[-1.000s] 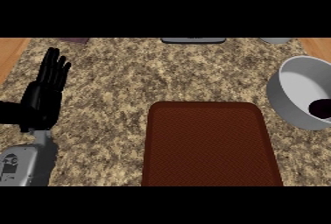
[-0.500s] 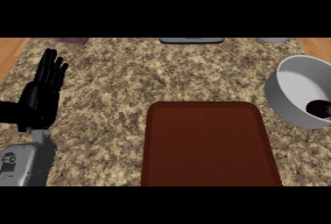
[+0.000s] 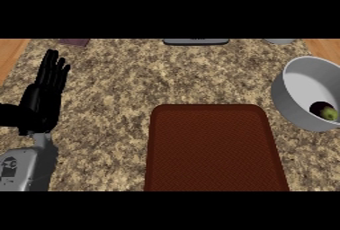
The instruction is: Pick the eggplant from the tray and place it in the pot
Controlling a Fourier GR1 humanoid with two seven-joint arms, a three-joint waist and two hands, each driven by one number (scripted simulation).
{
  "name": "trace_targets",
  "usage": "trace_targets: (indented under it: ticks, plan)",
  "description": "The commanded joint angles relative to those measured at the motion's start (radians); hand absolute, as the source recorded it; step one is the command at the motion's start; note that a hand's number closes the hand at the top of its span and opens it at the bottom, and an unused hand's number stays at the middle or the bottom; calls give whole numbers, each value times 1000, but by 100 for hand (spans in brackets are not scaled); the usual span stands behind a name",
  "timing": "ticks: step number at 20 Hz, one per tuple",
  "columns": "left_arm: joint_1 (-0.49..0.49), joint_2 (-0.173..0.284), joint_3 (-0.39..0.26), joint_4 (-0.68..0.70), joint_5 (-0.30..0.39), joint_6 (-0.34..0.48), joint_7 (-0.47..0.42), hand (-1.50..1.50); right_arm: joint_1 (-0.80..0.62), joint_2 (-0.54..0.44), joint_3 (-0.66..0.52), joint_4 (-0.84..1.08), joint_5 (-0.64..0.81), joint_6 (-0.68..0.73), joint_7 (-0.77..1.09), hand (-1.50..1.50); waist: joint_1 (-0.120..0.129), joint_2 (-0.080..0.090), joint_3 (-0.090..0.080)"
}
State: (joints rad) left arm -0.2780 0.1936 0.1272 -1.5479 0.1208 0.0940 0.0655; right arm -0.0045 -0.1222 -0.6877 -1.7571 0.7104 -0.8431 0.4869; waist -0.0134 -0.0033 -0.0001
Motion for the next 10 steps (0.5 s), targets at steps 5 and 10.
trace_targets:
  ticks: [5,10]
  plan:
    - [0,30,28,18,26,-46,7,0,306,91,-49,-211,-311,-13,-213,-150,-3,0,1]
    - [17,10,19,28,9,-47,-34,0,383,121,-97,-224,-448,11,-302,-150,4,2,0]
